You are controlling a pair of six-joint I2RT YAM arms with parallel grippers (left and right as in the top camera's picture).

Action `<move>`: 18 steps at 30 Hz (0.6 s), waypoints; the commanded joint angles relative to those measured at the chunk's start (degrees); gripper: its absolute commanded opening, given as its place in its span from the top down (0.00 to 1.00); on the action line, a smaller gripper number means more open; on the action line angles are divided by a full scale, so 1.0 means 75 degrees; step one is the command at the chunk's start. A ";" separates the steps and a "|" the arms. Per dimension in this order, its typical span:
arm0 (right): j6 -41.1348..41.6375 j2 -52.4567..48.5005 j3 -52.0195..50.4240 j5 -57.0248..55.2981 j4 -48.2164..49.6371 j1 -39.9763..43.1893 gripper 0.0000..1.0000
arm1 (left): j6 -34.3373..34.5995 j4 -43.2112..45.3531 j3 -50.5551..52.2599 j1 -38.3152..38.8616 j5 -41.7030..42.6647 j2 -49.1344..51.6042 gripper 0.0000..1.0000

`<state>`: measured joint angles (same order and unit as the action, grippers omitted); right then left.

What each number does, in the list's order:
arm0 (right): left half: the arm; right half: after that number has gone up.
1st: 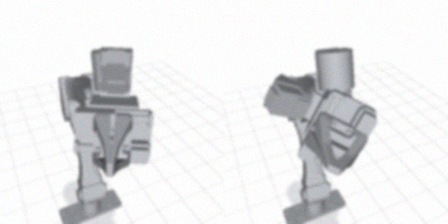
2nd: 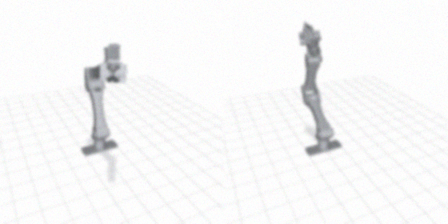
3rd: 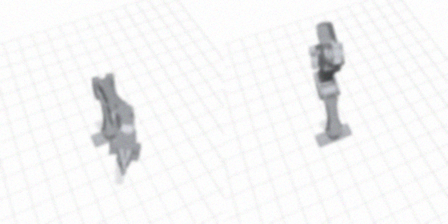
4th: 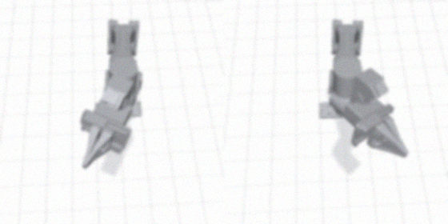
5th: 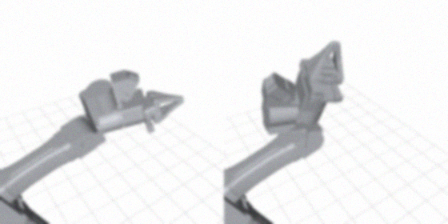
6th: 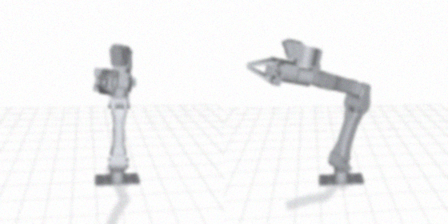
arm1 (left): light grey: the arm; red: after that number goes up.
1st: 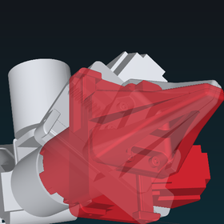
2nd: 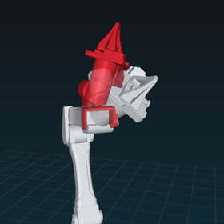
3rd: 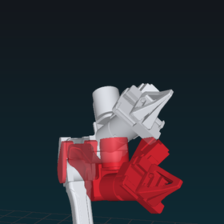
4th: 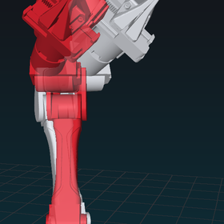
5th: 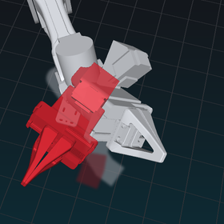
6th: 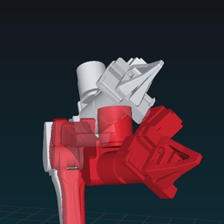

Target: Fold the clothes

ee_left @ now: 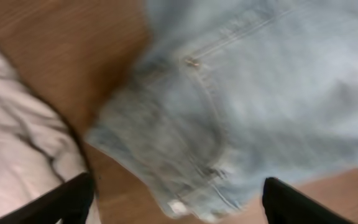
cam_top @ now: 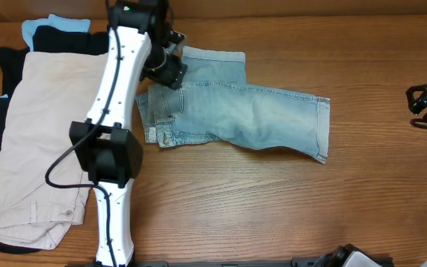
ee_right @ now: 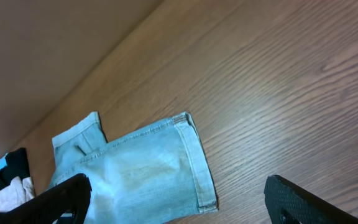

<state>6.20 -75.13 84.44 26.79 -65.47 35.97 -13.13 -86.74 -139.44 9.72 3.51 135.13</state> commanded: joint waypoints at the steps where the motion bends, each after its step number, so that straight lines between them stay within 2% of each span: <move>1: -0.0067 -0.0213 0.0087 0.0041 0.0020 0.0006 0.07 | -0.0152 0.0530 0.0399 -0.0425 -0.0189 -0.0076 0.10; 6: -0.0096 -0.0376 0.0087 0.0038 0.0032 0.0006 0.07 | -0.0781 0.1539 0.1078 -0.0595 0.0259 -0.0067 0.11; 9: -0.0236 -0.0431 0.0087 0.0041 0.0032 0.0006 0.07 | -0.0825 0.1874 0.1504 -0.0615 0.0335 -0.0064 0.18; 18: -0.0236 -0.0472 0.0087 0.0041 0.0044 0.0006 0.07 | -0.0822 0.2838 0.2891 -0.0597 0.0478 -0.0058 0.23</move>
<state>5.26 -78.39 84.42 26.79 -65.45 35.97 -18.22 -67.31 -120.57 4.91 5.56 135.13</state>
